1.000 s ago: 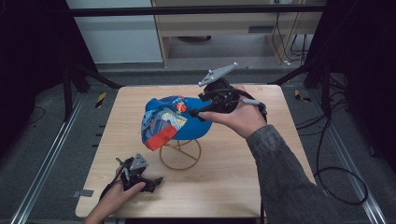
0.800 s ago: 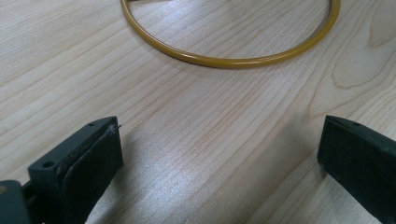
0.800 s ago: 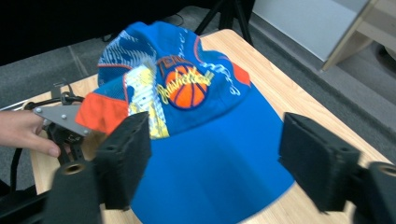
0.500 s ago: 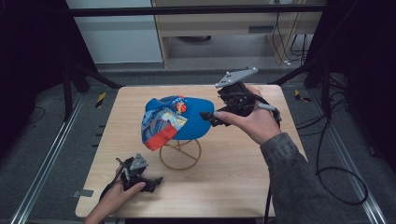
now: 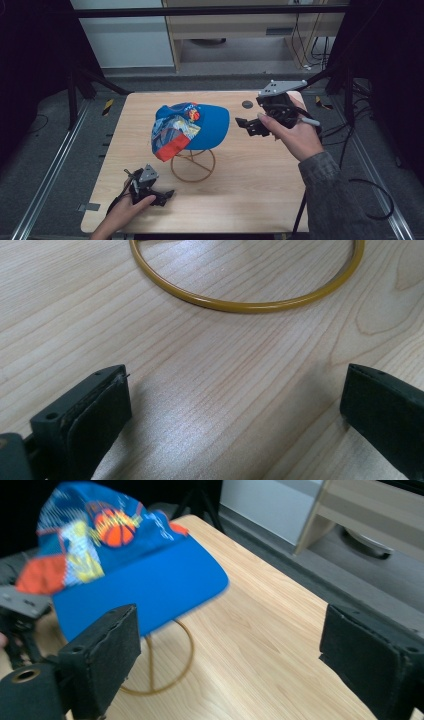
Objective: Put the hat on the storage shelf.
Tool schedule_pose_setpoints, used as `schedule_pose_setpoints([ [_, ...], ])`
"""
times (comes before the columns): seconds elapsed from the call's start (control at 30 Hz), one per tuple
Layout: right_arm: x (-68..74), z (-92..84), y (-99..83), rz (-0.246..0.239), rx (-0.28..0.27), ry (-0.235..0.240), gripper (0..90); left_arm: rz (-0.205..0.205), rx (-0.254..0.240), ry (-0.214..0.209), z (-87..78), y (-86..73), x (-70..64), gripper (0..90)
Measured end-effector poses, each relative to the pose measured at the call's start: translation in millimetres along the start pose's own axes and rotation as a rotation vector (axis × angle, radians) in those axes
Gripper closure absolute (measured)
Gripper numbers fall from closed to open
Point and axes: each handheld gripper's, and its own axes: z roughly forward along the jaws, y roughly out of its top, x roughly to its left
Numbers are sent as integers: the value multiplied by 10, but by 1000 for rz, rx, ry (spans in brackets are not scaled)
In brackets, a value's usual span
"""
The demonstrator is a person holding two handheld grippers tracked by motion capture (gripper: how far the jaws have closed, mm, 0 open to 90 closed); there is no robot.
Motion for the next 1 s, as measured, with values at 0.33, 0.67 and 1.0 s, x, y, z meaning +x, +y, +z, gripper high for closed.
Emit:
schedule_pose_setpoints([
  [0.33, -79, -93, -293, -14, 33, -11, 111, 0, 1, 1, -1, 0, -1, 0],
  [0.67, -127, -12, -614, 1, 53, -22, 122, -1, 4, -1, -3, -1, -1, 0],
  [1.0, -196, 76, -971, 40, 90, -45, 126, -1, 4, -1, -3, -1, -1, 0],
])
